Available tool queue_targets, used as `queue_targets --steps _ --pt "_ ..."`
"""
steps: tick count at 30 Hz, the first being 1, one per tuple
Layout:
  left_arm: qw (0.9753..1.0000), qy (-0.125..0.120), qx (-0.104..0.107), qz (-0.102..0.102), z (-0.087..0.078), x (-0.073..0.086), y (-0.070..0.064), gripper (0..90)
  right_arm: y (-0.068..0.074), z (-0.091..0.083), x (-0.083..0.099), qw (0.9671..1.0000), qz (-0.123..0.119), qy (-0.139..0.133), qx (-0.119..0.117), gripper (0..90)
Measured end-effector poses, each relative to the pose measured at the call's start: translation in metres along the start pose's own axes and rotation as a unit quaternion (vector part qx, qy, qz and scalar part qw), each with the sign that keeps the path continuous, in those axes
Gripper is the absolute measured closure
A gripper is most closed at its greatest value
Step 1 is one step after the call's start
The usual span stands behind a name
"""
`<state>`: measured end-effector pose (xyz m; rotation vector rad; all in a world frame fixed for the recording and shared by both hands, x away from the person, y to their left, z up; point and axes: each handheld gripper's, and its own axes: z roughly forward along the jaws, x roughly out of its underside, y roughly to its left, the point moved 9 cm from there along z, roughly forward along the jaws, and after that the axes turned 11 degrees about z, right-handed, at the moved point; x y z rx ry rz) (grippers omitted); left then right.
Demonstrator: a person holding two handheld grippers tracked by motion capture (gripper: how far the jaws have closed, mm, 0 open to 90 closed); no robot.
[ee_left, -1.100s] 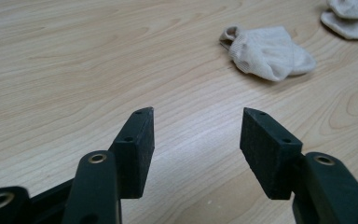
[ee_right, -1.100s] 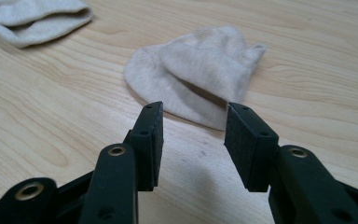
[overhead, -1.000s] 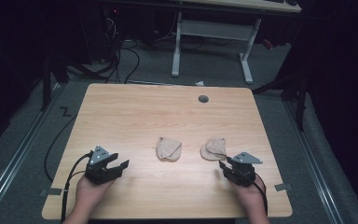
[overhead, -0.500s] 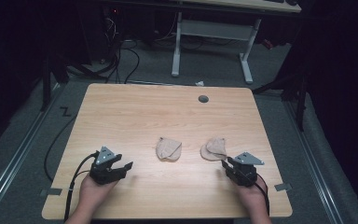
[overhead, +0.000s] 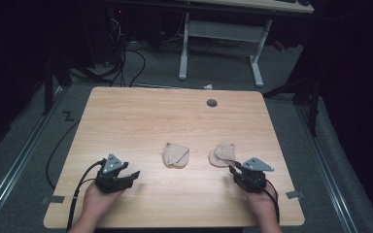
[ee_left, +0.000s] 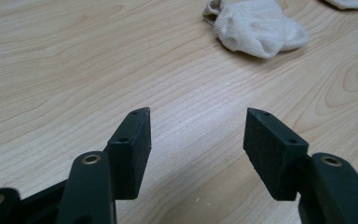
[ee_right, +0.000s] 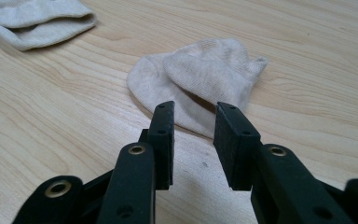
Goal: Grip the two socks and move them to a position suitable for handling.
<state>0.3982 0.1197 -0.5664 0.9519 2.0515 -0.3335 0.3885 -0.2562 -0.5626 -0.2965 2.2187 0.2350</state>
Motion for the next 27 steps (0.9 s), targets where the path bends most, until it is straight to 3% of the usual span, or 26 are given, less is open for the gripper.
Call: queue_targets --steps 2,6,7,9,16,22,23,27 --pt "1.0000 0.001 0.000 0.003 0.000 0.000 -0.001 41.9 0.000 0.000 0.000 1.0000 0.000 0.000 0.000 68.5" --pt "1.0000 0.002 0.002 0.004 0.002 0.000 -0.002 41.9 0.004 -0.001 -0.002 1.0000 0.006 0.001 -0.006 77.7" --pt "1.0000 0.003 0.002 0.005 0.002 0.000 -0.002 41.9 0.005 -0.005 -0.008 0.9998 0.013 -0.010 -0.011 84.8" --pt "1.0000 0.004 0.003 0.004 0.004 0.000 -0.003 41.9 0.008 -0.006 -0.015 0.9992 0.027 -0.017 -0.021 87.7" --pt "0.9999 0.007 0.004 0.007 0.005 0.001 -0.005 41.9 0.006 0.008 -0.036 0.9996 0.014 -0.023 -0.009 89.8" --pt "0.9999 0.007 0.006 0.005 0.003 0.002 -0.006 41.9 -0.003 0.037 -0.043 0.9999 0.013 0.003 0.004 89.9" --pt "0.9999 0.006 0.005 0.006 0.003 0.001 -0.006 41.9 -0.009 0.048 -0.040 0.9996 0.021 0.019 0.008 90.0" --pt "0.9999 0.007 0.007 0.005 0.003 0.002 -0.007 41.9 -0.012 0.058 -0.032 0.9988 0.020 0.042 0.012 89.9"
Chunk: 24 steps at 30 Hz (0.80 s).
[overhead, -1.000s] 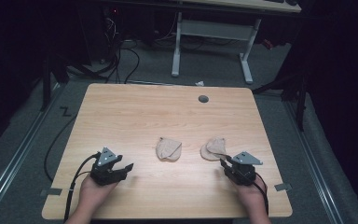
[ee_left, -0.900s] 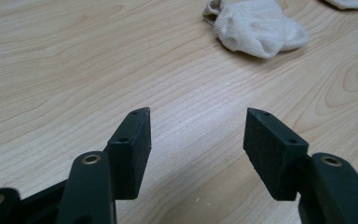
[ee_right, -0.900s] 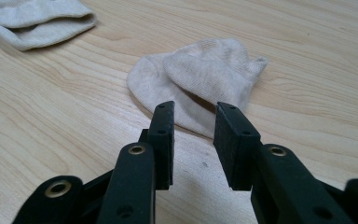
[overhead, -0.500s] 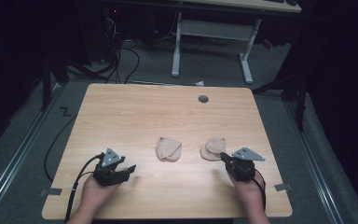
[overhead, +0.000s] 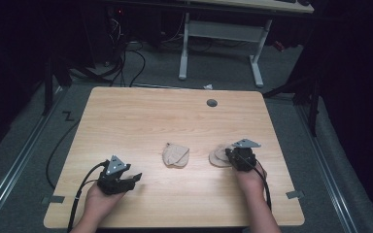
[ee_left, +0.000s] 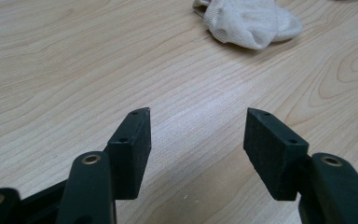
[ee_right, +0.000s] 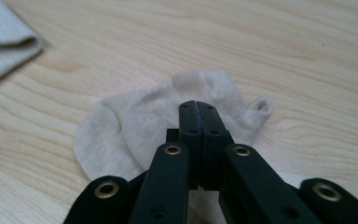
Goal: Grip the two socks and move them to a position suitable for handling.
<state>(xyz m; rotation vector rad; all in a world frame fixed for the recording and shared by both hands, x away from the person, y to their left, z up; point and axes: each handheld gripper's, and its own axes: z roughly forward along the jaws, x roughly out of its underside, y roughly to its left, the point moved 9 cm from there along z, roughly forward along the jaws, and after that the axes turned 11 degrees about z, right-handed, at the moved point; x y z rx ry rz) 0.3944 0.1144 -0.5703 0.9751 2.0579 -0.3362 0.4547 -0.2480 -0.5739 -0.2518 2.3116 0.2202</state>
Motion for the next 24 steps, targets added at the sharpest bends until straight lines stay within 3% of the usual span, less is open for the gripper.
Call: queue_targets --steps 6,15,23,24 --pt "1.0000 -0.001 0.000 0.002 -0.001 -0.001 -0.001 41.7 0.004 0.007 0.011 0.9995 -0.023 0.022 0.005 89.9" --pt "1.0000 -0.002 0.005 0.005 -0.001 -0.002 -0.004 41.7 0.010 -0.001 0.019 0.9991 -0.030 0.026 -0.014 89.8" --pt "0.9998 -0.002 0.011 0.016 0.002 -0.005 -0.011 41.5 0.034 -0.016 0.034 0.9969 -0.057 0.036 -0.042 89.2" --pt "0.9997 0.000 0.014 0.021 0.002 -0.005 -0.013 41.5 0.044 -0.017 0.037 0.9960 -0.065 0.037 -0.050 89.1"
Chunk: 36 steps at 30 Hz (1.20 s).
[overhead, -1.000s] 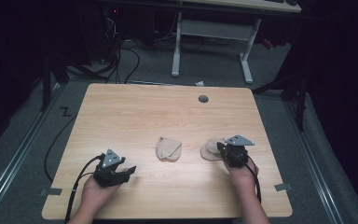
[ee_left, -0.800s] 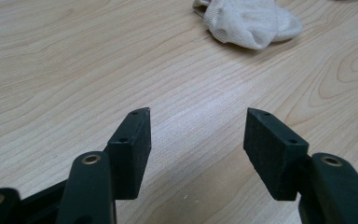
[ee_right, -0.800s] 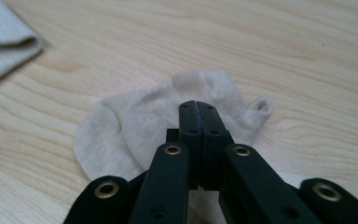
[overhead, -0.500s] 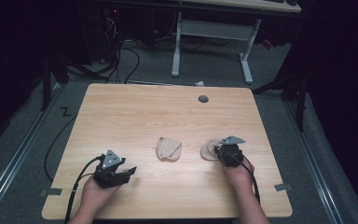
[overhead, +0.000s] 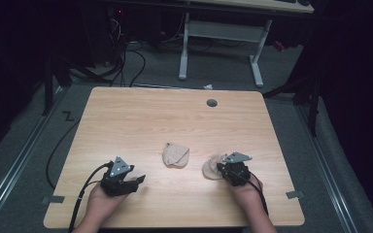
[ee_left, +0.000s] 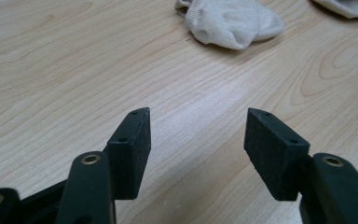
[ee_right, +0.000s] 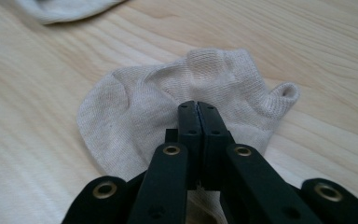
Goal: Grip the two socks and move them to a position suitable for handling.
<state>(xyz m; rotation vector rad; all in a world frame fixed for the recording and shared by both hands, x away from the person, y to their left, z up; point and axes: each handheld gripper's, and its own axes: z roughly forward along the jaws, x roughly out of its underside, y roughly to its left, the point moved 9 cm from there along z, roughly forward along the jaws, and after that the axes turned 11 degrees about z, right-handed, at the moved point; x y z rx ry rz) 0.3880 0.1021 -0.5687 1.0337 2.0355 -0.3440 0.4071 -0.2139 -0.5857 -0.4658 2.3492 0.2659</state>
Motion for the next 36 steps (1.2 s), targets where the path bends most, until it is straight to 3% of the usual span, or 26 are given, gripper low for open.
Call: queue_targets --steps 3,8,10,12,13,18,23,28,36 --pt "1.0000 0.000 0.001 0.004 0.001 -0.001 -0.002 41.5 0.009 -0.001 0.001 1.0000 -0.007 0.004 -0.006 89.1" --pt "0.9999 -0.001 0.009 0.008 0.002 -0.004 -0.008 41.8 0.039 -0.001 0.005 0.9988 -0.036 0.006 -0.031 89.0" --pt "0.9999 -0.002 0.010 0.009 0.003 -0.004 -0.009 42.1 0.043 -0.001 0.005 0.9985 -0.040 0.006 -0.035 89.0" --pt "0.9998 -0.004 0.014 0.013 0.003 -0.007 -0.014 42.6 0.061 -0.001 0.007 0.9970 -0.061 0.008 -0.048 88.9" --pt "0.9998 -0.004 0.014 0.013 0.003 -0.007 -0.014 42.8 0.061 -0.001 0.007 0.9970 -0.061 0.008 -0.048 88.9" --pt "0.9994 -0.011 0.023 0.025 0.003 -0.014 -0.027 46.4 0.091 0.000 0.009 0.9933 -0.091 0.009 -0.071 88.2" --pt "0.9991 -0.015 0.032 0.022 0.005 -0.018 -0.035 51.5 0.104 0.000 0.010 0.9914 -0.103 0.009 -0.081 87.9" --pt "0.9983 -0.017 0.054 0.015 0.007 -0.021 -0.046 61.0 0.114 0.000 0.011 0.9897 -0.112 0.010 -0.089 87.9" --pt "0.9960 -0.001 0.072 0.053 0.014 -0.025 -0.072 74.3 0.127 -0.001 0.013 0.9868 -0.126 0.012 -0.101 87.0"
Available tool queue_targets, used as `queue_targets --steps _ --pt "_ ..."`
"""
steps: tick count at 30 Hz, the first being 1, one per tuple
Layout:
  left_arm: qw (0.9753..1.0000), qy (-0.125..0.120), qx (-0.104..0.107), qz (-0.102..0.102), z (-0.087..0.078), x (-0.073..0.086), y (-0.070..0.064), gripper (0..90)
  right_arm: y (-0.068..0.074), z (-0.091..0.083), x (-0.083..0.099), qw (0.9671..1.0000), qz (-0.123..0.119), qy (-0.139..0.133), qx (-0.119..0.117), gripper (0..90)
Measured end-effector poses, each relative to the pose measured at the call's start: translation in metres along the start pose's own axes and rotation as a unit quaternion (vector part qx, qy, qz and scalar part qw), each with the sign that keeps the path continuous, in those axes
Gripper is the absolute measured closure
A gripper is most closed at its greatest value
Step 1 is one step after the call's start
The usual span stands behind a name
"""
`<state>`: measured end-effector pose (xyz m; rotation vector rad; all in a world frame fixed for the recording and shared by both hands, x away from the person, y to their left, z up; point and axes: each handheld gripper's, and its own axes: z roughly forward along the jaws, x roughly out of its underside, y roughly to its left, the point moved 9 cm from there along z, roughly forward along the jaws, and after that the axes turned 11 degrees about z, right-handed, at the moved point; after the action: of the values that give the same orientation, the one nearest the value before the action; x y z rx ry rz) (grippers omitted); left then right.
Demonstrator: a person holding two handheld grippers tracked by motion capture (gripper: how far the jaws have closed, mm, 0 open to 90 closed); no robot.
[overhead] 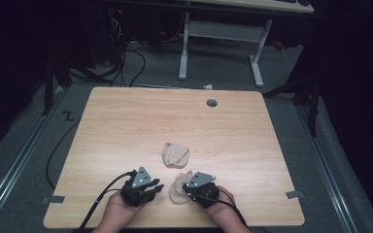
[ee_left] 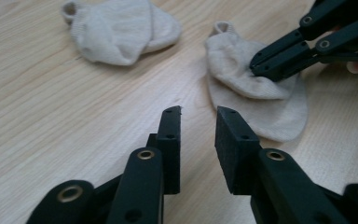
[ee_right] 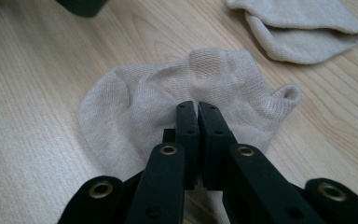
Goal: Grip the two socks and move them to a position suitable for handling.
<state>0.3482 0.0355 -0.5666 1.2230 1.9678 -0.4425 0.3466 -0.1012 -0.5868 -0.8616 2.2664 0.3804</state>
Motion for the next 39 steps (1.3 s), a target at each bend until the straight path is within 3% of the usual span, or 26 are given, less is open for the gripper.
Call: queue_targets --steps 5,6,8,10,11,13,14,18,20,23,25,31,34,39 --pt "0.9999 0.010 -0.002 0.008 0.005 0.000 -0.005 77.3 0.000 -0.002 -0.002 1.0000 0.000 -0.003 0.006 78.9" --pt "0.9999 0.012 -0.002 0.008 0.005 0.001 -0.004 77.4 0.002 -0.007 -0.008 0.9998 0.000 -0.020 0.009 75.0" --pt "0.9999 0.014 -0.002 0.006 0.005 0.001 -0.003 77.4 0.003 -0.010 -0.011 0.9996 -0.001 -0.028 0.008 72.8" --pt "0.9999 0.016 -0.004 0.004 0.006 0.002 -0.002 76.6 0.015 -0.014 -0.017 0.9990 -0.003 -0.044 -0.010 64.1" --pt "0.9999 0.016 -0.004 0.004 0.006 0.002 -0.002 76.3 0.015 -0.014 -0.017 0.9990 -0.003 -0.044 -0.010 64.1" --pt "0.9999 0.016 -0.005 0.001 0.006 0.003 -0.001 75.9 0.023 -0.011 -0.017 0.9990 -0.013 -0.042 -0.011 60.7" --pt "0.9999 0.014 -0.007 0.000 0.005 0.002 -0.001 75.7 0.025 -0.006 -0.015 0.9990 -0.030 -0.033 -0.002 60.0" --pt "0.9999 0.013 -0.006 -0.002 0.004 0.002 -0.001 75.4 0.024 0.001 -0.011 0.9992 -0.035 -0.016 0.009 66.1" --pt "0.9999 0.012 -0.003 -0.005 0.004 0.001 -0.002 74.7 0.020 0.001 -0.009 0.9995 -0.027 -0.010 0.011 82.6" --pt "0.9999 0.009 -0.001 -0.005 0.004 0.000 -0.004 74.2 0.019 -0.002 -0.011 0.9996 -0.018 -0.019 0.009 84.5" --pt "1.0000 0.004 0.003 -0.002 0.006 -0.003 -0.008 74.0 0.016 -0.008 -0.016 0.9992 -0.006 -0.039 0.010 84.6" --pt "0.9999 0.000 0.016 0.003 0.012 -0.008 -0.020 73.8 0.012 -0.012 -0.018 0.9987 0.006 -0.049 0.008 84.5" --pt "0.9994 0.000 0.036 0.003 0.018 -0.010 -0.031 73.6 0.010 -0.015 -0.020 0.9982 0.012 -0.059 0.008 84.4" --pt "0.9991 0.008 0.039 0.011 0.023 -0.009 -0.035 73.7 0.008 -0.017 -0.020 0.9979 0.017 -0.062 0.010 84.4"
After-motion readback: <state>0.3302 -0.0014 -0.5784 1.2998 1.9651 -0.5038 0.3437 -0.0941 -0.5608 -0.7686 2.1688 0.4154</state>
